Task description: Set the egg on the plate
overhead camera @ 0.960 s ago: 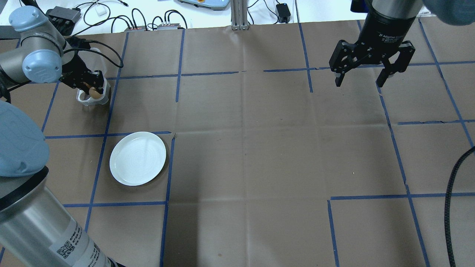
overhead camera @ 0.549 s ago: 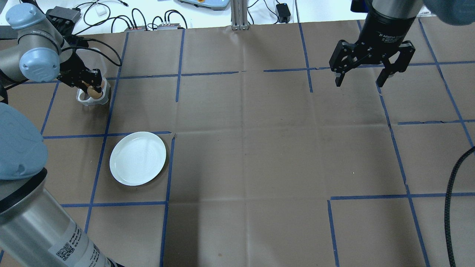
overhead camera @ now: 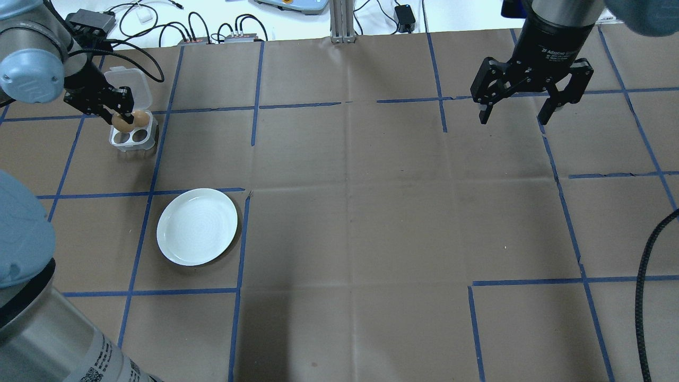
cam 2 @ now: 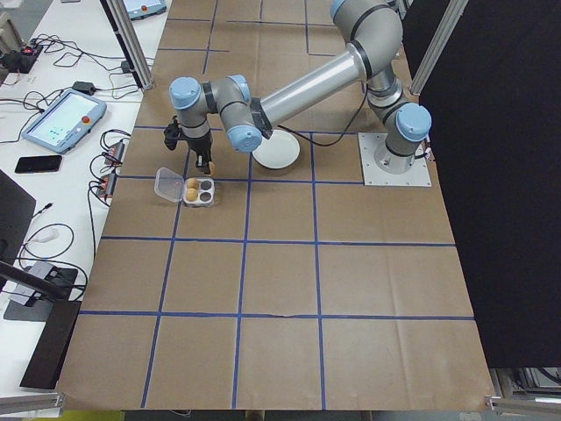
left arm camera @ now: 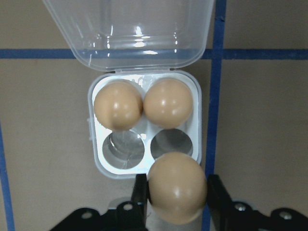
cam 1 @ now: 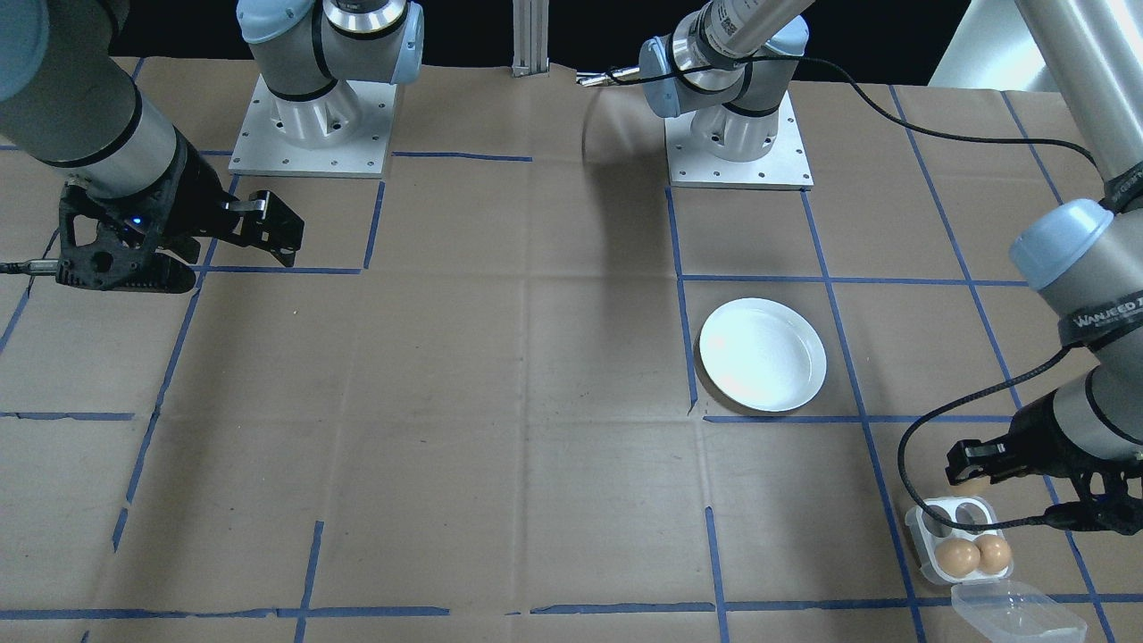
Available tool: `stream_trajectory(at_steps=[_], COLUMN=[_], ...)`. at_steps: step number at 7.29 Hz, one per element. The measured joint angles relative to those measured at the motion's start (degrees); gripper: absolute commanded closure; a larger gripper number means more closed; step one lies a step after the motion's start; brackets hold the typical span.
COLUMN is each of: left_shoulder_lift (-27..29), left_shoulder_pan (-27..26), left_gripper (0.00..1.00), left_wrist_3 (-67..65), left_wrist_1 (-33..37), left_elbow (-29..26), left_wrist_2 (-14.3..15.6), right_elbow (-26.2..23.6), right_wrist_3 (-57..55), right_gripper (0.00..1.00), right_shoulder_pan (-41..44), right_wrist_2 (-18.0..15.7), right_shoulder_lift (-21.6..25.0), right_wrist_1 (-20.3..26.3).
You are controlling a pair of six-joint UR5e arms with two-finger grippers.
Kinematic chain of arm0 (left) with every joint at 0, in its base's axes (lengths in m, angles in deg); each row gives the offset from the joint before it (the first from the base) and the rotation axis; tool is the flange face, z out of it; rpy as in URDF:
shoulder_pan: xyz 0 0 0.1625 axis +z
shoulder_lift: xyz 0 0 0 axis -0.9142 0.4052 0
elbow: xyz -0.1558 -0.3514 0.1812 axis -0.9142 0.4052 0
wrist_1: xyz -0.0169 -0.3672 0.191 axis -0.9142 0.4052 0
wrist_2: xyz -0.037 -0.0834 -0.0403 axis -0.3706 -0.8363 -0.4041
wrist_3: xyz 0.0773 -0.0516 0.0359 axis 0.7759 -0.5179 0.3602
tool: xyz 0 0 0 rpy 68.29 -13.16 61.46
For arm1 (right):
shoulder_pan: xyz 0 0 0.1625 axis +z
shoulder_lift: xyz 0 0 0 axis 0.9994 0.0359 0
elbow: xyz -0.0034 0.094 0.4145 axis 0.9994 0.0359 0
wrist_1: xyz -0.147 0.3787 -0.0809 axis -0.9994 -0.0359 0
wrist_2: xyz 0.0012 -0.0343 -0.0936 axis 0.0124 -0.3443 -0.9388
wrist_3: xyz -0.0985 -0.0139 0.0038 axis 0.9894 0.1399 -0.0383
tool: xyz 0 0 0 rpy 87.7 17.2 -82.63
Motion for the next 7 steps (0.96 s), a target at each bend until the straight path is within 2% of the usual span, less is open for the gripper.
stream_trajectory(at_steps=[2, 4, 6, 7], left_shoulder_lift=[-5.9, -12.0, -13.8, -13.1], left_shoulder_pan=[-3.5, -7.9, -9.3, -9.4], left_gripper=[0.82, 0.82, 0.79, 0.39], left_wrist_3=[-5.4, -11.9, -13.3, -13.5], left_wrist_1=[2.4, 1.9, -1.2, -3.0], left_elbow=[7.7, 18.5, 26.2, 28.0], left_wrist_2=[-0.2, -0.5, -0.5, -0.6], right_elbow=[0.0, 0.0, 0.0, 0.0], right_wrist_3=[0.0, 0.0, 0.0, 0.0], right_gripper=[0.00, 0.00, 0.00, 0.00], right_shoulder_pan=[0.0, 0.0, 0.0, 0.0], right_wrist_2=[0.0, 0.0, 0.0, 0.0], right_shoulder_lift=[0.0, 0.0, 0.0, 0.0], right_wrist_1=[0.0, 0.0, 0.0, 0.0])
